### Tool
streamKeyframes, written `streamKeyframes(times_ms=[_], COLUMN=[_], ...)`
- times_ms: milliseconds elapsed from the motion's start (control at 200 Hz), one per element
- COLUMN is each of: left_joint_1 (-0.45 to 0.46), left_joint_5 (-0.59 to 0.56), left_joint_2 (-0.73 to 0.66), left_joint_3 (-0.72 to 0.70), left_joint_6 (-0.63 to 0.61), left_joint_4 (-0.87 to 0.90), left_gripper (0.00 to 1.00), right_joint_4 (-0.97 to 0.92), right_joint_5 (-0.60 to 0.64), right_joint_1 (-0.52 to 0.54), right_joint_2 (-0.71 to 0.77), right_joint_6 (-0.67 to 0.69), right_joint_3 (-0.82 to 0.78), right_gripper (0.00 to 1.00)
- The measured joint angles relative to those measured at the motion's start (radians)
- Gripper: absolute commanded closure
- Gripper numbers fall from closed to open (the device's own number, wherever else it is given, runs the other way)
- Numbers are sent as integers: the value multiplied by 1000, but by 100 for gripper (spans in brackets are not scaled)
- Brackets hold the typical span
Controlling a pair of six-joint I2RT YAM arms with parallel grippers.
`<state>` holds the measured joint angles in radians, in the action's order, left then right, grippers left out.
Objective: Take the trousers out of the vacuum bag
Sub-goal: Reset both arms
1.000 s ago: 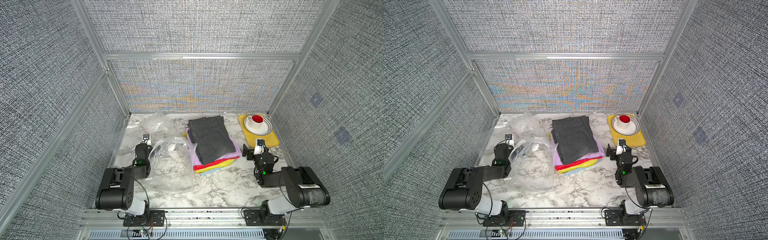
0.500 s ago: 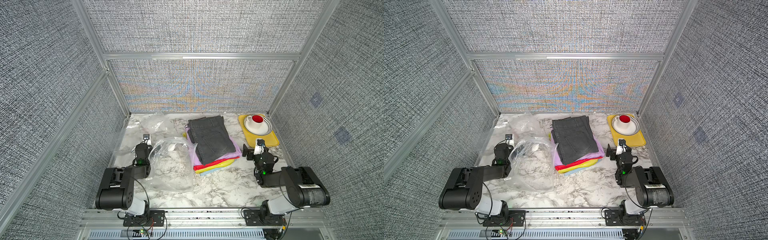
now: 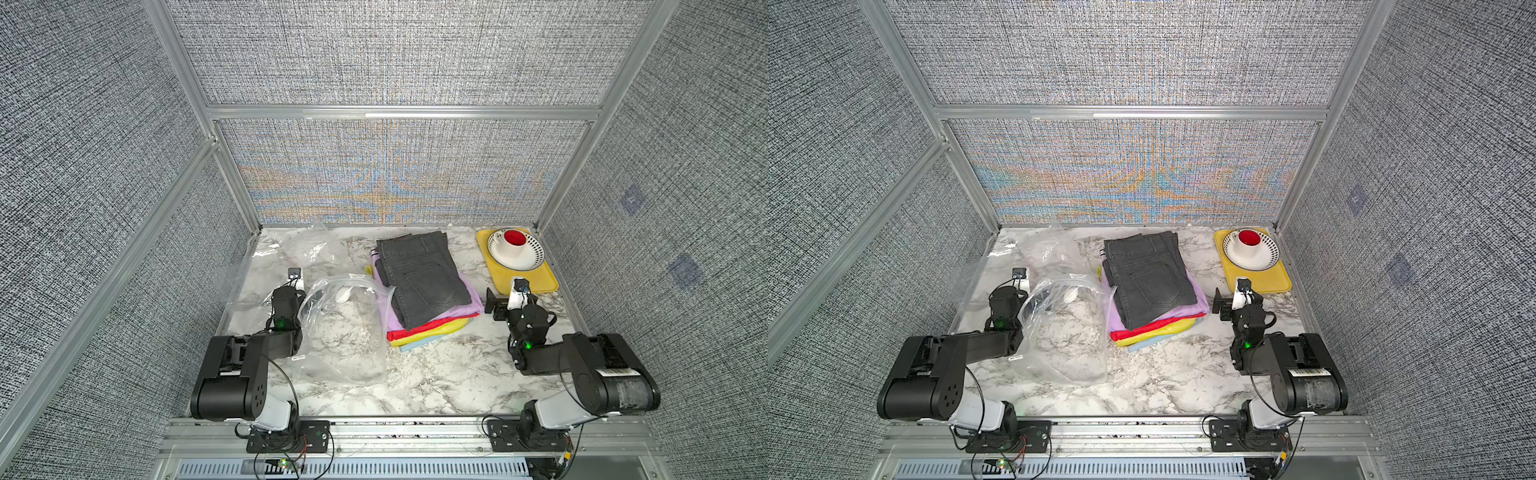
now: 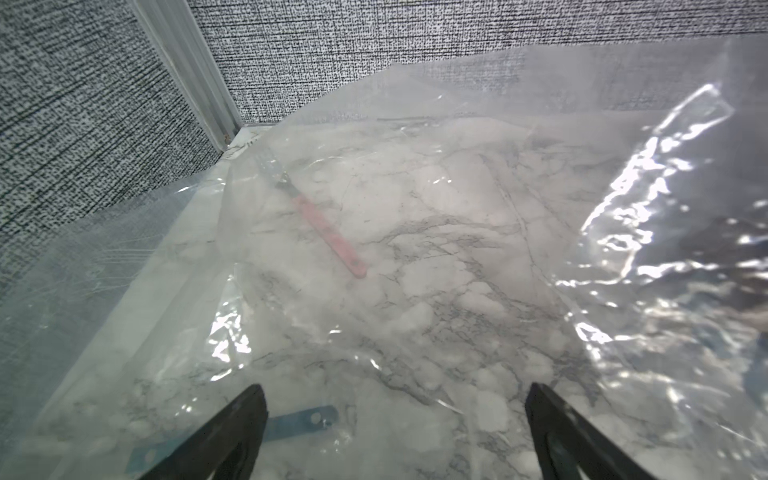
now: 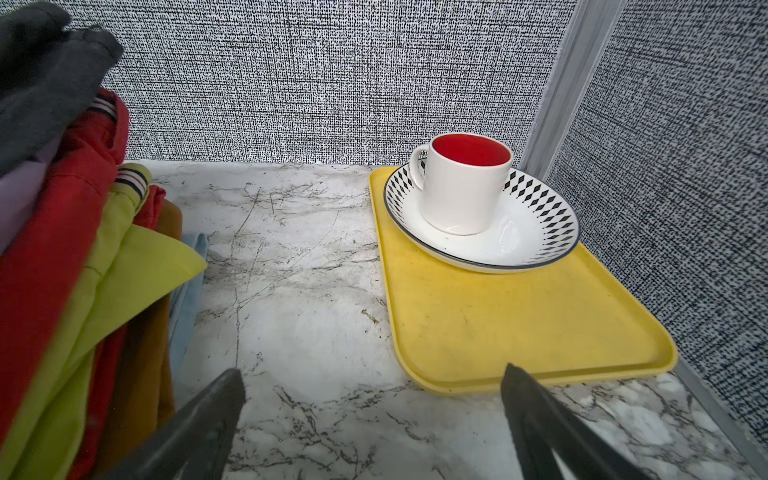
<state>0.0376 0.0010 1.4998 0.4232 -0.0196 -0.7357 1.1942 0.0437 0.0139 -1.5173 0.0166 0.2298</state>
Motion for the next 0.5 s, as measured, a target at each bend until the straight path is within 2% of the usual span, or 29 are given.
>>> streamKeyframes(times_ms=[225, 501], left_joint_1=[5, 5], left_joint_5=[-88, -53], left_joint_2=[-1, 0], left_joint_3=[-8, 5], left_joint_6=[23, 16], left_joint_4=[-2, 5], left_gripper=[0, 0], right_joint_4=[0, 0], right_joint_5=[0, 0], right_joint_1=[0, 0], right_joint_2=[0, 0], right_joint_6=[0, 0], right_joint_3=[0, 0], right_gripper=[1, 1])
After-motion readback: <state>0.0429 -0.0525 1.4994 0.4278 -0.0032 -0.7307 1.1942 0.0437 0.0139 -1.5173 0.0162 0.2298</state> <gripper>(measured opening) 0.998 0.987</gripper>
